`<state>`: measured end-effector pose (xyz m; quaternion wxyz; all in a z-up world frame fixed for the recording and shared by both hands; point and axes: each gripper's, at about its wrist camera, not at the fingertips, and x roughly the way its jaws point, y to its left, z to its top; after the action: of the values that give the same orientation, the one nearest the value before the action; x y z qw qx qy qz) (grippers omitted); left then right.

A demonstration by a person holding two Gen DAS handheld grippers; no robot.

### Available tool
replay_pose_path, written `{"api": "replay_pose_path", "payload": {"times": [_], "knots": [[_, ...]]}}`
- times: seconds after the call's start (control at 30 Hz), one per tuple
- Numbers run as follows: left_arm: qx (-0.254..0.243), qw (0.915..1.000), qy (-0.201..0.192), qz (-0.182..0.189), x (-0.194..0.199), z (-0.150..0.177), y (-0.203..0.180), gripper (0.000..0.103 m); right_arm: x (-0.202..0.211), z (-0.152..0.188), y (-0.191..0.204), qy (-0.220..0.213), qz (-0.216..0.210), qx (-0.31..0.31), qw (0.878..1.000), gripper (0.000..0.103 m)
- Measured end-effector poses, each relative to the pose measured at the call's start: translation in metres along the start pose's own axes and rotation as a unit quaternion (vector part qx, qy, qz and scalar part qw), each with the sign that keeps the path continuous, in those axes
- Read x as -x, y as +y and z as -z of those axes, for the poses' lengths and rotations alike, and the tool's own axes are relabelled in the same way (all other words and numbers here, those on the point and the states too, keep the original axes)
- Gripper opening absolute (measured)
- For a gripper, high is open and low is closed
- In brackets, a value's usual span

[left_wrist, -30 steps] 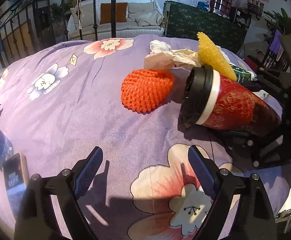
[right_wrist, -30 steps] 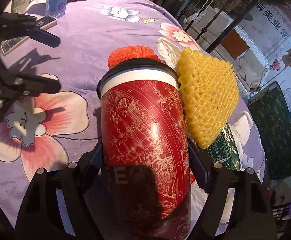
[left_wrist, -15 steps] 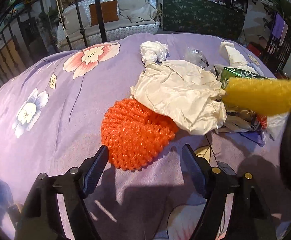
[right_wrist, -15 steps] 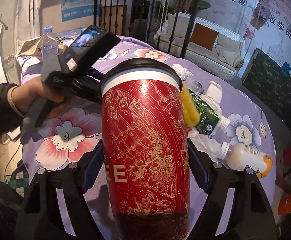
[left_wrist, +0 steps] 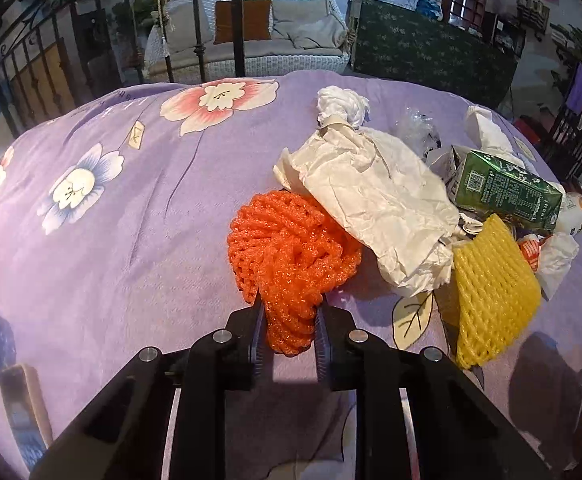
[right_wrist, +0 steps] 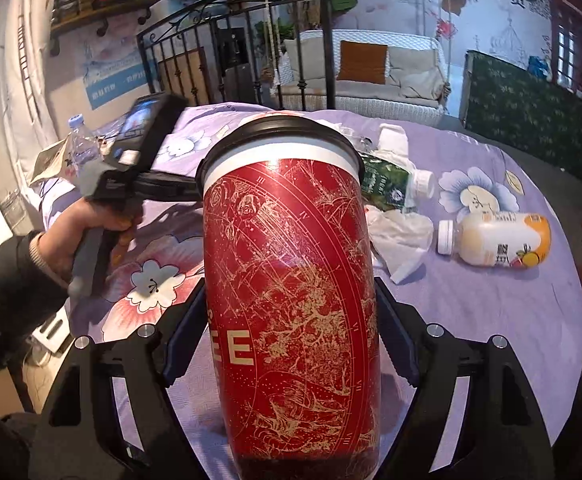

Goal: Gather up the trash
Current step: 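Grasp the orange foam net with the left gripper while the right gripper holds the tumbler, then carry both items to the black bin and open both grippers to drop them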

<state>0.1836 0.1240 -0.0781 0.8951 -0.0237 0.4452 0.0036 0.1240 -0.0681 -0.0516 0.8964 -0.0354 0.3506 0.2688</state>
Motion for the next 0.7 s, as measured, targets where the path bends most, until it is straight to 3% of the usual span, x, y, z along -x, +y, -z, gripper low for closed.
{"api": "replay_pose_path", "payload": {"times": [0.3, 0.53, 0.7], "knots": [[0.01, 0.9984, -0.055, 0.006, 0.074, 0.051, -0.006, 0.021, 0.012, 0.021, -0.007, -0.017, -0.001, -0.051, 0.999, 0.078], [-0.034, 0.9924, -0.081, 0.086, 0.113, 0.069, -0.065, 0.021, 0.04, 0.039, -0.038, -0.048, 0.038, -0.101, 0.993, 0.078], [-0.099, 0.9793, -0.085, 0.155, 0.117, 0.073, -0.13, 0.021, 0.082, 0.061, -0.094, -0.059, 0.103, -0.176, 0.977, 0.078]]}}
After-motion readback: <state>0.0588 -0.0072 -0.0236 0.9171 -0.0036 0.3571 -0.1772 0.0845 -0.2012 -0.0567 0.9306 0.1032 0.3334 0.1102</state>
